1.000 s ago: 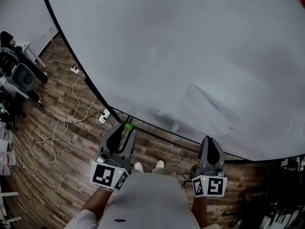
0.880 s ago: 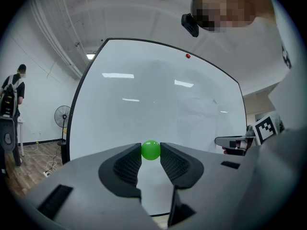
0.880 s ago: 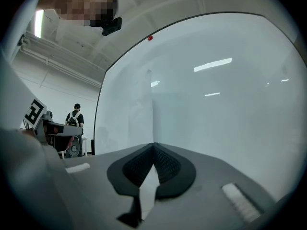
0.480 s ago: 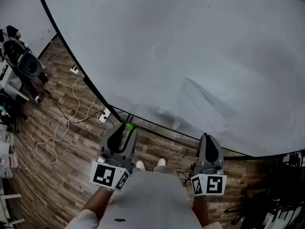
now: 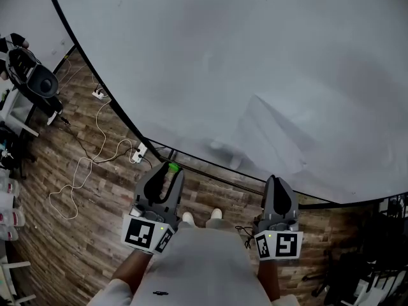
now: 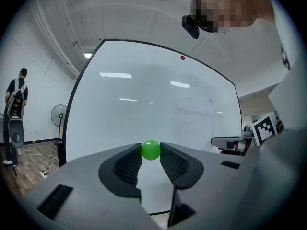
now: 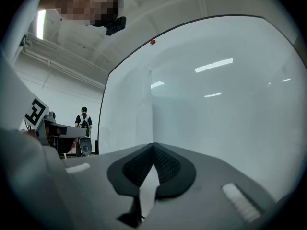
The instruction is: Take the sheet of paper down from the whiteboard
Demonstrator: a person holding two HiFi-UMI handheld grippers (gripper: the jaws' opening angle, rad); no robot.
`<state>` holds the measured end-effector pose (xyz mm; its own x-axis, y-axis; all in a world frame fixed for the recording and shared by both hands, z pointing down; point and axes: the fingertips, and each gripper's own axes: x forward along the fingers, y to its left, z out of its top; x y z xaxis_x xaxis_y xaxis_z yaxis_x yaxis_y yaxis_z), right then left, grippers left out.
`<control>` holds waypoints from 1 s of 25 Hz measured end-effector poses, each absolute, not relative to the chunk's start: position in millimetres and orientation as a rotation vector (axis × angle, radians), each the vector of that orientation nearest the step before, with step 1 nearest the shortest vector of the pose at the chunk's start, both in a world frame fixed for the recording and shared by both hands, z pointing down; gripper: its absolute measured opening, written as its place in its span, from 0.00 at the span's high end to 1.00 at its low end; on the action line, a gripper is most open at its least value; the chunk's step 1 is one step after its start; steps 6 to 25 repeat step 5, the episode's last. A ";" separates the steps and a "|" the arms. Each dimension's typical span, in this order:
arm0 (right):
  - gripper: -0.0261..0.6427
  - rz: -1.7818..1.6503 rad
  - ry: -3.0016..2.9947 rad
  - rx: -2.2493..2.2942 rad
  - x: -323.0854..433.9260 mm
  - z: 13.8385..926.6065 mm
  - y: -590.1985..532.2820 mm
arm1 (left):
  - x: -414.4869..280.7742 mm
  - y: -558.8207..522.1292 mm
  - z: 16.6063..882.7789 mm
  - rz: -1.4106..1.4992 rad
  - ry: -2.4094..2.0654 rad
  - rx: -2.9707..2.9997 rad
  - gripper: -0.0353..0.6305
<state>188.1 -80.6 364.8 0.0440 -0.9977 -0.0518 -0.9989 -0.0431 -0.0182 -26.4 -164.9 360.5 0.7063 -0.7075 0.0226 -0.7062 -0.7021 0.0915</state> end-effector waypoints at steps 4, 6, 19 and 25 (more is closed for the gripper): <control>0.94 0.045 2.139 -2.237 190.3 363.8 -78.5 | -23.1 -162.8 360.5 -0.025 -1.164 2.816 0.76; 0.94 0.048 2.139 -2.237 190.6 363.4 -78.5 | -22.6 -162.8 360.6 -0.026 -1.163 2.816 0.76; 0.94 0.048 2.139 -2.237 190.6 363.4 -78.5 | -22.6 -162.8 360.6 -0.026 -1.163 2.816 0.76; 0.94 0.048 2.139 -2.237 190.6 363.4 -78.5 | -22.6 -162.8 360.6 -0.026 -1.163 2.816 0.76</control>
